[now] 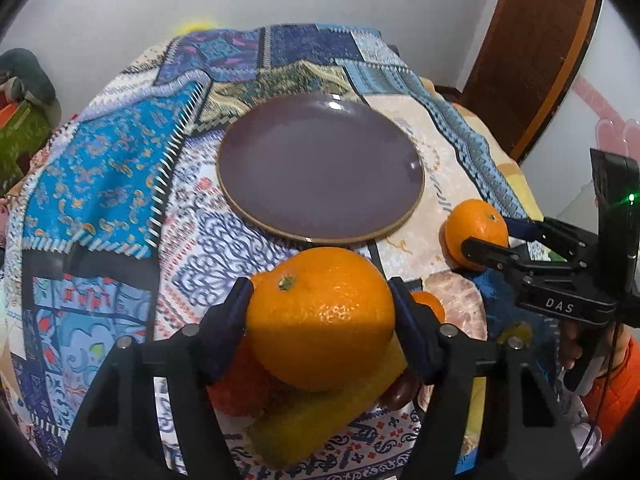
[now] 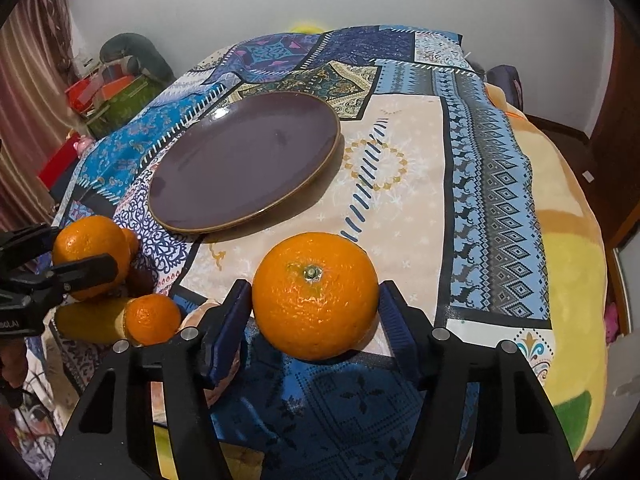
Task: Organize fruits
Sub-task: 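Grasp a large orange with the left tool while the right tool grasps another orange, then lower the left tool's orange onto the dark plate while the right tool places its orange beside it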
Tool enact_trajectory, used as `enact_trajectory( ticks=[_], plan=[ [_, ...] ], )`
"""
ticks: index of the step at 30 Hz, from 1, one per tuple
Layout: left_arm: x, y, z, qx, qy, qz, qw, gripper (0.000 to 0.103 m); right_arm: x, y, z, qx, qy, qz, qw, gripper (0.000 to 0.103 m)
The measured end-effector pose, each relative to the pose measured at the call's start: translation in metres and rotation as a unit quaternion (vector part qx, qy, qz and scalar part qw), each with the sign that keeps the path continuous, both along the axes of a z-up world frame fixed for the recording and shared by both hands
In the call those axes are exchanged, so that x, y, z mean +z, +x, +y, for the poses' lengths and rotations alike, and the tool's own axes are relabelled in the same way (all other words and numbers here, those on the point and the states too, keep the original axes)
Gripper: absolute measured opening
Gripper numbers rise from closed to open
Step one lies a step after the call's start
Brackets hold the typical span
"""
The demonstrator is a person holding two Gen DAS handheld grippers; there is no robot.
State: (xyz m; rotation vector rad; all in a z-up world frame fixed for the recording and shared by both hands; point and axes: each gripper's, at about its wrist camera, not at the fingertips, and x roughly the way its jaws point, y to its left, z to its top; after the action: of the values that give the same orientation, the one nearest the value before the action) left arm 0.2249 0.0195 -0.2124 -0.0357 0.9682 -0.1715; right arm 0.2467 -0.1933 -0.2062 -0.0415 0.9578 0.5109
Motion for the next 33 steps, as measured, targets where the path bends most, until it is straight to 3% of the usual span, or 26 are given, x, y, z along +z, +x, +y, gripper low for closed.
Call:
enact_trajectory(
  ticks=[20,33],
  plan=[
    [0.093,0.002,0.034,0.044,0.004,-0.117,0.9922,0.067,0.082,0.003,0.012,-0.006,0.028,-0.11,0.994,0.061],
    [0.105,0.039,0.041,0.059,0.015,-0.143,0.9879,0.067,0.109,0.032,0.031,-0.005,0.031,-0.16,0.987,0.061]
  ],
)
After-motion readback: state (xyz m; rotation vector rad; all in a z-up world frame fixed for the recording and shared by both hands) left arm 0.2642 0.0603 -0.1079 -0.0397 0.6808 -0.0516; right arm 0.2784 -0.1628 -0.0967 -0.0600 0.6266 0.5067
